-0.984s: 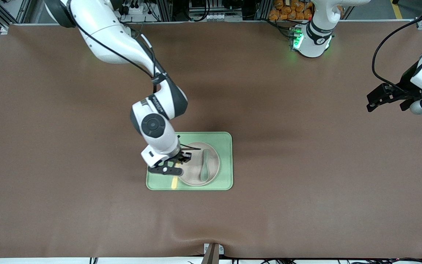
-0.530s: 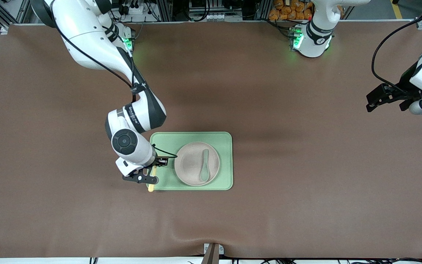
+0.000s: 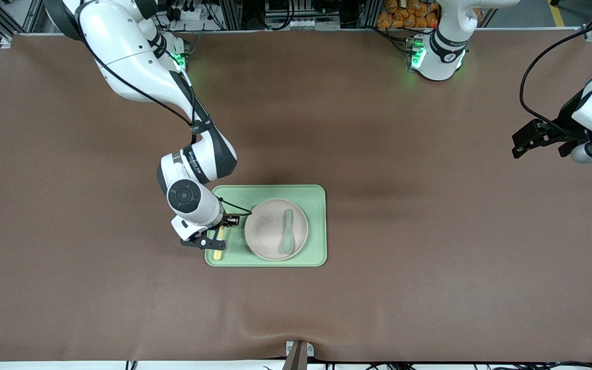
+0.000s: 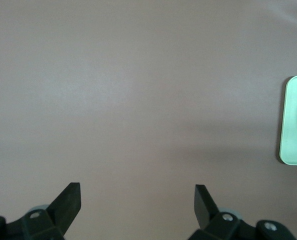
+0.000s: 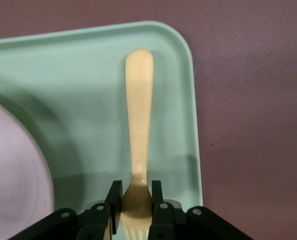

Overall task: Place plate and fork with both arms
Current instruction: 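Carry the fork off the plate and lay it on the tray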

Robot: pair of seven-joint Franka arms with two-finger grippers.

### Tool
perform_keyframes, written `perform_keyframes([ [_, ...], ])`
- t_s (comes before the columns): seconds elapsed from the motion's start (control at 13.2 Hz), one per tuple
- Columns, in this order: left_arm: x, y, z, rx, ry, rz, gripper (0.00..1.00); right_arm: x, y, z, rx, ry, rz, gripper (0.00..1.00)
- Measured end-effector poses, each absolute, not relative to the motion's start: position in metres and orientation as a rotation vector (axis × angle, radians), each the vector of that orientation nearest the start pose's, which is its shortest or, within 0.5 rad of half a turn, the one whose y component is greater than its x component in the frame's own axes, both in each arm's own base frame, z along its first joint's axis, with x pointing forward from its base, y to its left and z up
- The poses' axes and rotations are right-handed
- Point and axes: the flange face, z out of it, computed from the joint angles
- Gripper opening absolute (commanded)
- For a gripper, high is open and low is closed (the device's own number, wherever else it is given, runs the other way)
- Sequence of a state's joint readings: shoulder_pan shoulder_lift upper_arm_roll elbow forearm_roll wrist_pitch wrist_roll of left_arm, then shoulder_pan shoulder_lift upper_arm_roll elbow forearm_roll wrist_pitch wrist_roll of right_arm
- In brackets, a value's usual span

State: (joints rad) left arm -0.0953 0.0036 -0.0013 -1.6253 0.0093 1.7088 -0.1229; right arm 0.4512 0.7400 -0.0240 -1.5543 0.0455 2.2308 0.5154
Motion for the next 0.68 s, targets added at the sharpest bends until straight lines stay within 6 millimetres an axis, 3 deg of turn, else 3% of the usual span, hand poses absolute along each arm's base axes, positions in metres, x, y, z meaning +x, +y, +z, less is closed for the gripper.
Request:
perform_keyframes([
  [0.68,0.565,-0.055,0.609,-3.139,-0.037,-0.126,1.0,0.625,0.287,0.188,-3.141,0.058,0.068,0.0],
])
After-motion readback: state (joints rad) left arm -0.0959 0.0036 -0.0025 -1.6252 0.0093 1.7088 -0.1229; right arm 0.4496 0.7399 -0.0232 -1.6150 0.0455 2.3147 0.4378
